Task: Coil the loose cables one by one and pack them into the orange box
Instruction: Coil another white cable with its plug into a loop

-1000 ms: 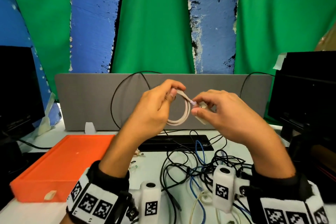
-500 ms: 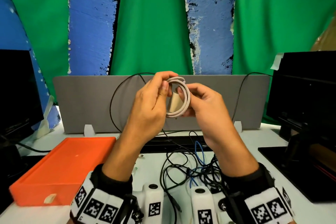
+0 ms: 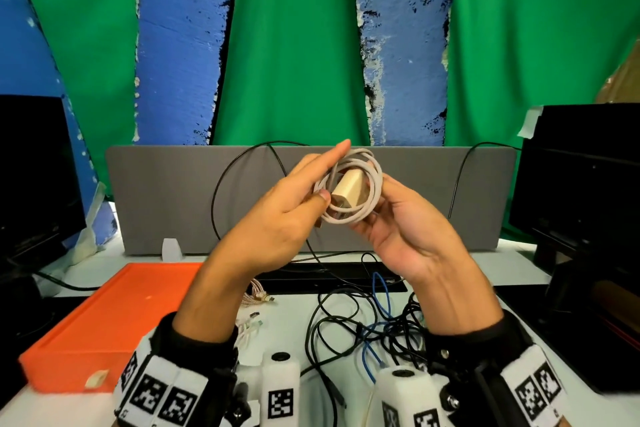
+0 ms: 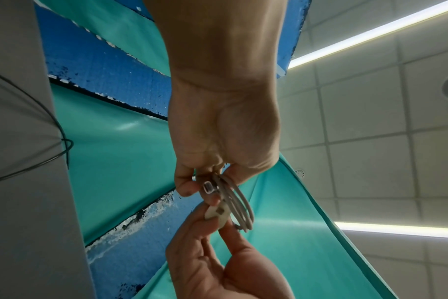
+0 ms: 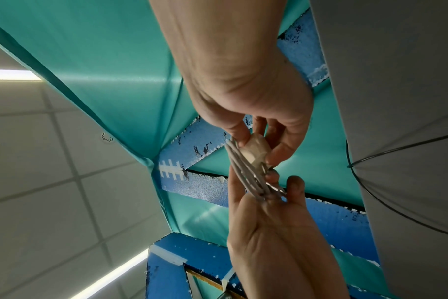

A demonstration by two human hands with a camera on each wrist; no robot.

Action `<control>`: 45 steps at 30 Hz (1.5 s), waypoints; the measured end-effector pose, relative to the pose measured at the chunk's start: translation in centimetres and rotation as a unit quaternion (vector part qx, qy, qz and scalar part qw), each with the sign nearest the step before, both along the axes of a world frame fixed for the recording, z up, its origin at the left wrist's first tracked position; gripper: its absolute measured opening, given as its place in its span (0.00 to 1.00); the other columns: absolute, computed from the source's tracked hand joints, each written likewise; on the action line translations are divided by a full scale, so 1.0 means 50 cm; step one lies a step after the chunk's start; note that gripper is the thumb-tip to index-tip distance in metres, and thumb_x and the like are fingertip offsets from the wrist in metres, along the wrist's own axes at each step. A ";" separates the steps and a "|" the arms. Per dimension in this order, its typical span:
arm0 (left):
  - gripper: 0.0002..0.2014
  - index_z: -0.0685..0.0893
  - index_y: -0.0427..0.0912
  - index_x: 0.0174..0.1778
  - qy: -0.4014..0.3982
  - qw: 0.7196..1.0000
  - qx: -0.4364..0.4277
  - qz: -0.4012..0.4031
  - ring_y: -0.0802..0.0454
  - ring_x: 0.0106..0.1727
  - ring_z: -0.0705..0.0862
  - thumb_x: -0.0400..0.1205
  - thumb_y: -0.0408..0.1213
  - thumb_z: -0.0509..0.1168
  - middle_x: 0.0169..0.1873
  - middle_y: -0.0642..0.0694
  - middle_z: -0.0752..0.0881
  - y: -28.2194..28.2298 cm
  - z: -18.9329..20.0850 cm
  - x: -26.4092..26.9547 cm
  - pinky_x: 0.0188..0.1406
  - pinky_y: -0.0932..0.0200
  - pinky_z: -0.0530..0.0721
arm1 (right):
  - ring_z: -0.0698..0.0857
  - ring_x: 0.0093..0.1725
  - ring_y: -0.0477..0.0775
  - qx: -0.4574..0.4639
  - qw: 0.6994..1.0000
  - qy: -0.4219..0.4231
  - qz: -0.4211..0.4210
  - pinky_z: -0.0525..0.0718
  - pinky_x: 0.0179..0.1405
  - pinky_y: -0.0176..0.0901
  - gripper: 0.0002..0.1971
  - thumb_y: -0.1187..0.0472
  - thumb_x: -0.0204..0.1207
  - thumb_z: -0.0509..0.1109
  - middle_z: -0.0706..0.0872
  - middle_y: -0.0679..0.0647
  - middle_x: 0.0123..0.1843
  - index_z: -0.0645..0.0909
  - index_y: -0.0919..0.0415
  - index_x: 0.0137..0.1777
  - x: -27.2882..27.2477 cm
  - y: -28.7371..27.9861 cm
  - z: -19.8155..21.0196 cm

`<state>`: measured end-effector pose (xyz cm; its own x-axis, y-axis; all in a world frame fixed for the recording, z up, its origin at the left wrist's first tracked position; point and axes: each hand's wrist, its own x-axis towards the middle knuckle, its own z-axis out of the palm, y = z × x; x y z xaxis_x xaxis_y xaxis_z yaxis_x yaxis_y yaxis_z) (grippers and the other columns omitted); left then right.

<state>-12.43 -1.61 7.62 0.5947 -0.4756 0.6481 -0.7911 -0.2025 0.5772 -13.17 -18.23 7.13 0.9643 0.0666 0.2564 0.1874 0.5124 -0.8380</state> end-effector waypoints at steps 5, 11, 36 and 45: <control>0.31 0.65 0.51 0.84 -0.014 0.999 -0.012 0.033 0.65 0.64 0.78 0.87 0.21 0.52 0.68 0.57 0.76 -0.013 -0.004 -0.001 0.64 0.69 0.75 | 0.86 0.37 0.50 -0.026 0.999 -0.012 -0.031 0.86 0.36 0.42 0.07 0.61 0.84 0.68 0.90 0.56 0.41 0.87 0.60 0.54 0.006 -0.003 -0.003; 0.34 0.56 0.54 0.87 -0.021 0.997 0.044 0.063 0.55 0.59 0.78 0.86 0.23 0.52 0.68 0.55 0.70 -0.024 -0.017 0.009 0.63 0.64 0.77 | 0.86 0.34 0.48 0.002 0.998 -0.011 -0.064 0.86 0.35 0.44 0.08 0.59 0.85 0.67 0.90 0.54 0.38 0.86 0.60 0.50 0.014 0.000 -0.006; 0.41 0.53 0.47 0.87 -0.170 0.973 -0.008 0.155 0.66 0.61 0.72 0.74 0.28 0.53 0.64 0.55 0.65 -0.043 -0.040 0.034 0.59 0.48 0.81 | 0.79 0.46 0.48 0.067 0.989 0.022 0.130 0.69 0.43 0.41 0.15 0.59 0.79 0.64 0.86 0.55 0.56 0.88 0.57 0.60 0.005 0.029 -0.015; 0.41 0.53 0.49 0.87 -0.199 0.945 0.047 0.256 0.47 0.48 0.83 0.76 0.40 0.62 0.65 0.50 0.65 -0.039 -0.036 0.026 0.33 0.42 0.88 | 0.74 0.77 0.68 -0.009 0.986 -0.016 0.167 0.60 0.83 0.65 0.37 0.32 0.81 0.56 0.80 0.68 0.75 0.79 0.60 0.77 -0.002 0.009 -0.011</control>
<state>-11.13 -3.56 5.84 0.4811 -0.2579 0.8379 -0.7254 -0.6538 0.2153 -13.29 -17.79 6.59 0.8795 0.3828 0.2828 0.0379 0.5360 -0.8434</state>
